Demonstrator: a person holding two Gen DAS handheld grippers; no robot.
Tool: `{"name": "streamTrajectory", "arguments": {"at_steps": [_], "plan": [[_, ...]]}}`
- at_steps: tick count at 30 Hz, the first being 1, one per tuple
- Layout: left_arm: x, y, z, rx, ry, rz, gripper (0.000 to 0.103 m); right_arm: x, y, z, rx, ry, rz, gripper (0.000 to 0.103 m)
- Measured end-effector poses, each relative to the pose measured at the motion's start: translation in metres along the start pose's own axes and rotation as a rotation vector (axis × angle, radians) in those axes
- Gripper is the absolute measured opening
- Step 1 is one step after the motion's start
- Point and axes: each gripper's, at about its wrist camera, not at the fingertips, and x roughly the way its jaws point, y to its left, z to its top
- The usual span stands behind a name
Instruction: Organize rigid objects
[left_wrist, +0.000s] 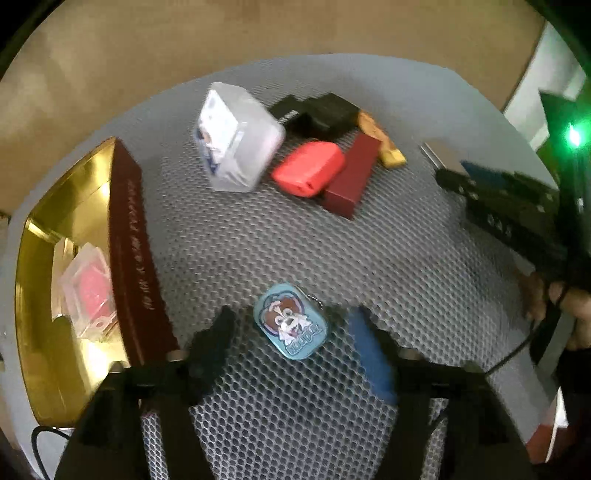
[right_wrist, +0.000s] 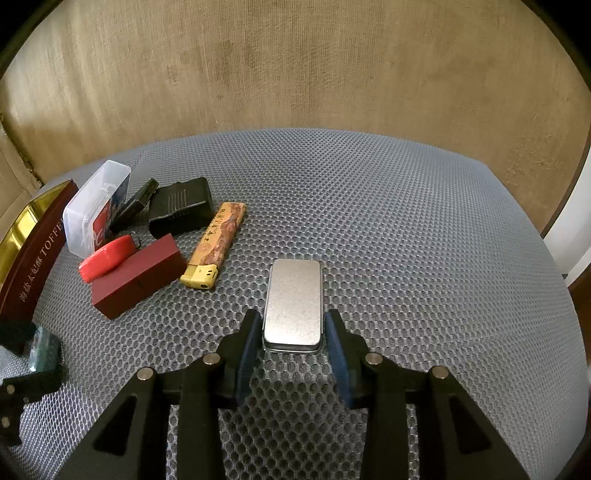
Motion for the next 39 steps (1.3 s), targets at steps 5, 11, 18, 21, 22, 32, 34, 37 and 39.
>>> {"name": "streamTrajectory", "arguments": {"at_steps": [5,11,18,21,22,32,34,37,39], "plan": [[-0.003,0.011,0.008,-0.089,-0.02,0.04,0.072,0.001,-0.002,0.0,0.001,0.0,0.001,0.037],[0.006,0.007,0.01,-0.147,0.031,0.061,0.044,0.002,-0.003,0.001,0.002,0.0,0.001,0.037],[0.003,0.008,0.003,-0.126,0.009,0.054,0.033,0.001,-0.001,0.001,0.001,0.0,0.001,0.038],[-0.001,0.003,-0.003,-0.105,-0.013,0.056,0.033,0.001,-0.002,0.001,0.001,0.001,0.001,0.038],[-0.003,0.003,-0.003,-0.097,-0.023,0.046,0.033,0.001,-0.002,0.001,0.001,0.001,0.001,0.038],[-0.031,0.009,0.004,-0.082,-0.075,0.021,0.033,0.002,-0.005,0.0,0.003,0.001,0.002,0.038],[-0.035,0.015,0.006,-0.084,-0.076,0.023,0.033,0.002,-0.005,0.0,0.003,0.001,0.002,0.038],[-0.047,0.017,0.005,-0.094,-0.089,0.026,0.033,0.002,-0.005,0.0,0.003,0.001,0.002,0.038],[-0.052,0.022,0.006,-0.098,-0.094,0.024,0.033,0.002,-0.005,0.0,0.001,0.001,0.0,0.038]]}}
